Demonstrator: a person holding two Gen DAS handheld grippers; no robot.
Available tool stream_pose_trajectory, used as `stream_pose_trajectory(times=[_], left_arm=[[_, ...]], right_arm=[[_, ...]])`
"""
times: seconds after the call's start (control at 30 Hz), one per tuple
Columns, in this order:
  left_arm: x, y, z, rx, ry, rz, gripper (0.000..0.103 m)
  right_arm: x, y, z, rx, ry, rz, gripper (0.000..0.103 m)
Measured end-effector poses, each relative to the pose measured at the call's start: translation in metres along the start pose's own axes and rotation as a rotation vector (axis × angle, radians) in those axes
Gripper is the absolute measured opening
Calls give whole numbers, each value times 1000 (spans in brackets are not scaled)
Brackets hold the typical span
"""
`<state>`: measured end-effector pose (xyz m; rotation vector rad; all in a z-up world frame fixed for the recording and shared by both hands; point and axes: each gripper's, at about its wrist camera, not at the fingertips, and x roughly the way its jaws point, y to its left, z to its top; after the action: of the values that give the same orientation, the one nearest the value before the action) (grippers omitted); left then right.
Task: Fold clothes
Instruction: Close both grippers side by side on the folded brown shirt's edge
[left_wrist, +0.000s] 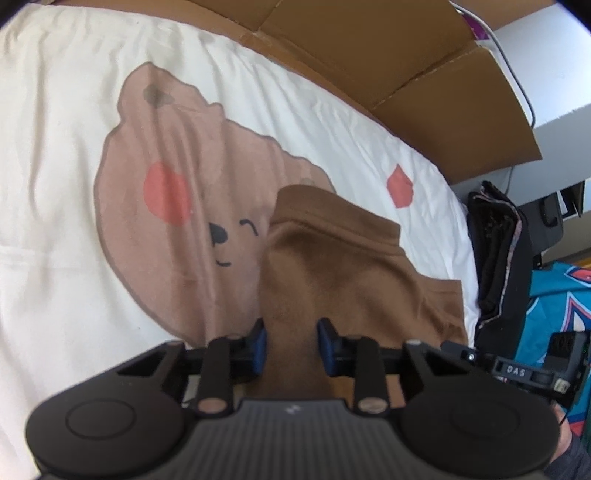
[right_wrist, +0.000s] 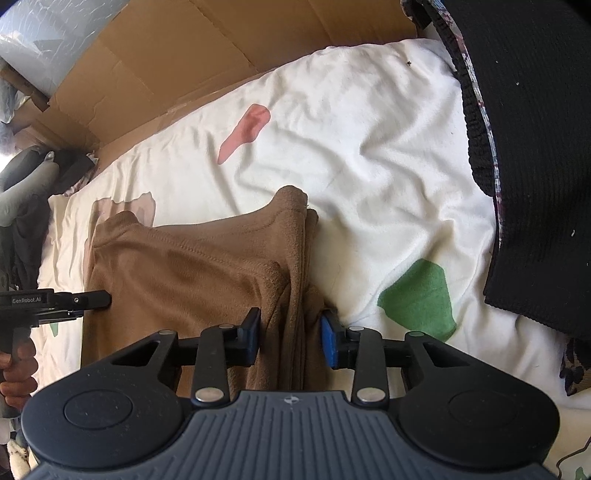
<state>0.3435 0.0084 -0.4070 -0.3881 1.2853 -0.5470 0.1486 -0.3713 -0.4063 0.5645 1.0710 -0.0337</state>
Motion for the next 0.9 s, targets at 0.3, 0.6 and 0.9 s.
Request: stream_pose_trajectory(times=[0.3, 0.6, 0.9], left_arm=[[-7, -6, -3, 17, -41, -29, 11], [-2, 5, -1, -31, 6, -22, 25], [4, 12, -2, -59, 35, -68, 25]], right_arm=[[-14, 5, -2, -10, -51, 28, 20], [-4, -9, 2, 39, -3, 77, 28], [4, -28, -3, 138, 10, 146, 29]])
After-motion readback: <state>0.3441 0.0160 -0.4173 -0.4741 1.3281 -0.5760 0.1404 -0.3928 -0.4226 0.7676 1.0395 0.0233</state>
